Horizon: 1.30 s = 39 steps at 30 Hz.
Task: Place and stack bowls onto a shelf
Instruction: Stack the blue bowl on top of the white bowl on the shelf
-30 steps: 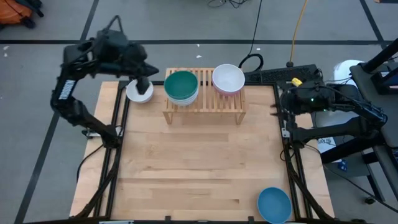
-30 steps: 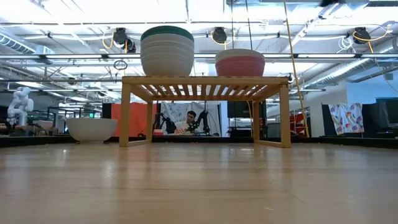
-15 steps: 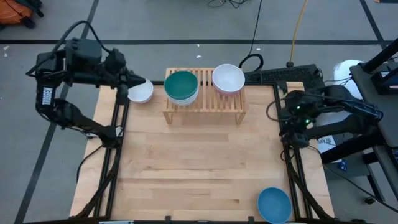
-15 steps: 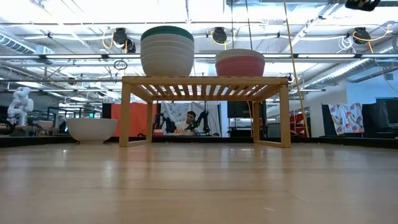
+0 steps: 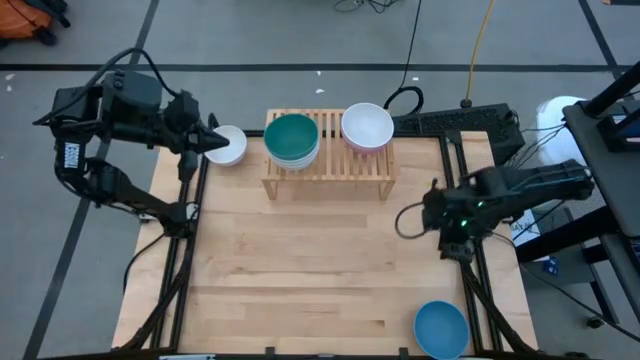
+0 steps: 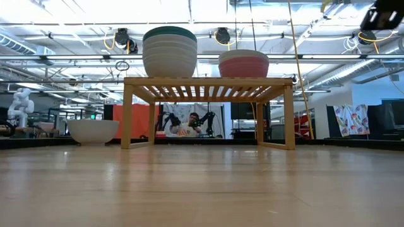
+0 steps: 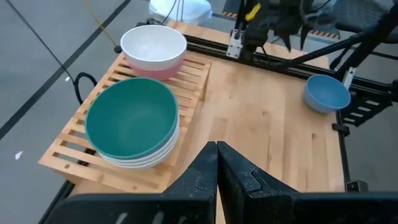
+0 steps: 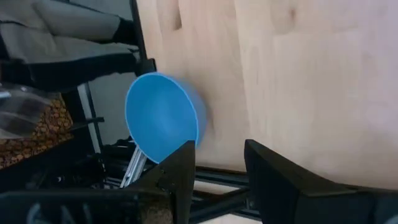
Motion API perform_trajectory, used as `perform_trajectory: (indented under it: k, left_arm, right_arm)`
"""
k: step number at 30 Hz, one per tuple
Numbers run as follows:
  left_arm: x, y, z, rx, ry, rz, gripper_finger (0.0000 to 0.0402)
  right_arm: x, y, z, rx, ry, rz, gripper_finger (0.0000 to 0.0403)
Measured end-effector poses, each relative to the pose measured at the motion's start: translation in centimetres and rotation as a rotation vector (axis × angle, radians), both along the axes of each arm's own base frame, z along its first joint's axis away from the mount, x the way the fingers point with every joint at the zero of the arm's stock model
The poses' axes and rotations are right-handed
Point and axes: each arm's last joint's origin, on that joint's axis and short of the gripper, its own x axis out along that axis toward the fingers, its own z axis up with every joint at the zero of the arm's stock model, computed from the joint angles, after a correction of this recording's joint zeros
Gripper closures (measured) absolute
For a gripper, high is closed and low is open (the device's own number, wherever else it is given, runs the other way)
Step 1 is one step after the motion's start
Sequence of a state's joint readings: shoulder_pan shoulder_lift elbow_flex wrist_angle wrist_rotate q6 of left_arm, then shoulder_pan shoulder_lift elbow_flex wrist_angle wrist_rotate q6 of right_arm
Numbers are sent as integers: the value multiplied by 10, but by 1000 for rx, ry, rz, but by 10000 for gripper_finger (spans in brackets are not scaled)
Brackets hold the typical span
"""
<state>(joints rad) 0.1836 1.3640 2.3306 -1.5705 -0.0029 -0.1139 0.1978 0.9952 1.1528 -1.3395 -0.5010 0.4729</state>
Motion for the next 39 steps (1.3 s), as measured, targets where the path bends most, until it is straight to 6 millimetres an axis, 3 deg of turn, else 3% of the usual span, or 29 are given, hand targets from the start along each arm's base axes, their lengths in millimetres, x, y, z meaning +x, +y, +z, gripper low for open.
perform_trajectory:
  k: [8,17,25,39]
  left_arm:
    - [-15,-4,4,14,-32,-19,396]
    - [-40,-8,9,27,-88,-21,396]
    - [-57,-12,11,34,-127,-20,396]
    - [-62,-12,12,33,-138,-19,396]
  right_arm:
    - [14,31,-38,53,102,79,271]
    - [22,65,-69,-6,57,106,271]
    - [25,86,-98,1,69,102,271]
    - [22,104,-133,-50,102,192,271]
